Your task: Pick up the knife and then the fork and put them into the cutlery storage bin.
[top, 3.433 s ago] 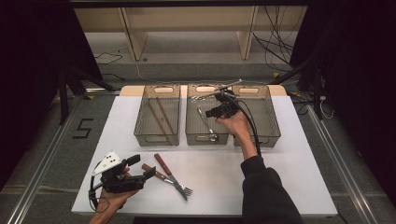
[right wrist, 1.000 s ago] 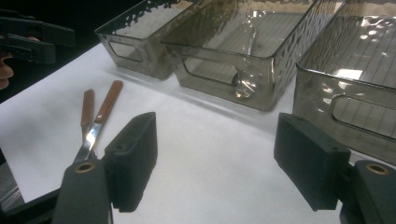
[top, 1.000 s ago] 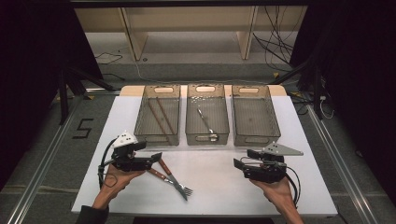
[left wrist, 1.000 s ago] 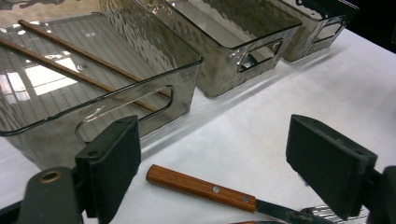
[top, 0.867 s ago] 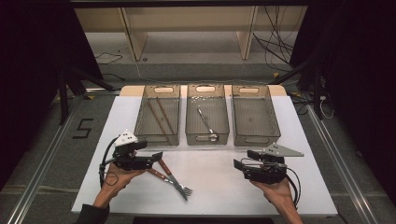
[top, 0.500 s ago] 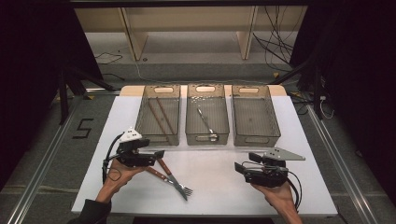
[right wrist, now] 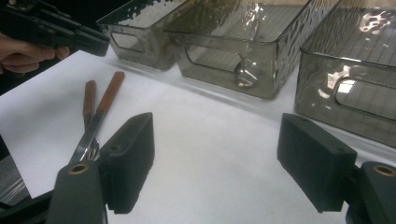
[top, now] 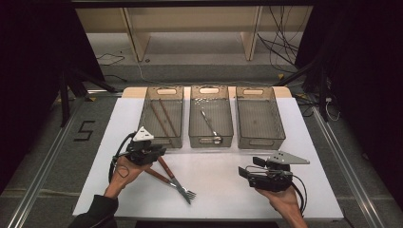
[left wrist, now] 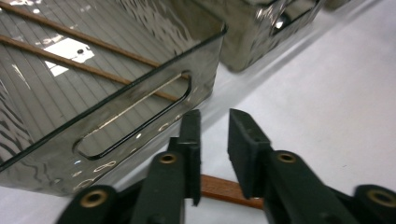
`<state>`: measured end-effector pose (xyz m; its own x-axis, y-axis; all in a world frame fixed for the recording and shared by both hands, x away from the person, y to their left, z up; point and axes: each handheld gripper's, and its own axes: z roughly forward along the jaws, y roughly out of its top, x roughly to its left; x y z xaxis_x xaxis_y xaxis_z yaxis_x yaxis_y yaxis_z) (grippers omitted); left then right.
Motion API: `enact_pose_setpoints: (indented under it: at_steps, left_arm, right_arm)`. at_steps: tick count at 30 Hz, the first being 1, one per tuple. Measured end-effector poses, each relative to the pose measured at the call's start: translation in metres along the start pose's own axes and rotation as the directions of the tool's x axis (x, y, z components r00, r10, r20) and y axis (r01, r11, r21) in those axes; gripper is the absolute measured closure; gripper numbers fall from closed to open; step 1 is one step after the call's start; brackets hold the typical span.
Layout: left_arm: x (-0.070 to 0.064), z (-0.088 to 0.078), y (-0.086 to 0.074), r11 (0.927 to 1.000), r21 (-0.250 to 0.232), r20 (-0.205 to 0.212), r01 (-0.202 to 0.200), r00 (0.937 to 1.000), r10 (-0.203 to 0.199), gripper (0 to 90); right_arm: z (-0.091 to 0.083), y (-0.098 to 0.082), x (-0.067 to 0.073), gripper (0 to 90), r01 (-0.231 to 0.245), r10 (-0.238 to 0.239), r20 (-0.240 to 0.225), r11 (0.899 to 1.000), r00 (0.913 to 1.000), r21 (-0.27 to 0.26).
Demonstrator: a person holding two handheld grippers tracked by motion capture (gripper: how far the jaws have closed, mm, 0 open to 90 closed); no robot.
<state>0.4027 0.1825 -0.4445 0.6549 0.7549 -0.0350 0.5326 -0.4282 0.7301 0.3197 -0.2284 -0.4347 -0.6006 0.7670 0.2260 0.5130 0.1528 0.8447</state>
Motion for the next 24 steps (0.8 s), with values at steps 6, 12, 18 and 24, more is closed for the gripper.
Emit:
enact_pose_setpoints:
  at_steps: [6, 12, 18, 24]
  left_arm:
    - [0.000, 0.018, -0.004, 0.9981, 0.058, 0.022, -0.023, 0.9995, 0.022, 88.5]
    - [0.000, 0.033, -0.009, 0.9915, 0.123, 0.038, -0.041, 0.9986, 0.036, 88.8]
    - [-0.001, 0.035, -0.013, 0.9817, 0.179, 0.035, -0.066, 0.9975, 0.061, 89.0]
    - [-0.002, 0.030, -0.018, 0.9727, 0.222, 0.028, -0.069, 0.9976, 0.064, 89.0]
  right_arm:
    - [0.001, 0.000, 0.002, 28.4, 0.003, -0.003, -0.003, 1.000, 1.0000, 0.008]
    - [0.004, -0.001, 0.003, 28.5, 0.009, -0.009, -0.008, 1.000, 0.9999, 0.024]
    - [0.003, -0.001, 0.003, 28.6, 0.012, -0.012, -0.008, 1.000, 0.9999, 0.026]
    - [0.003, -0.001, 0.004, 28.6, 0.014, -0.013, -0.009, 0.999, 0.9999, 0.031]
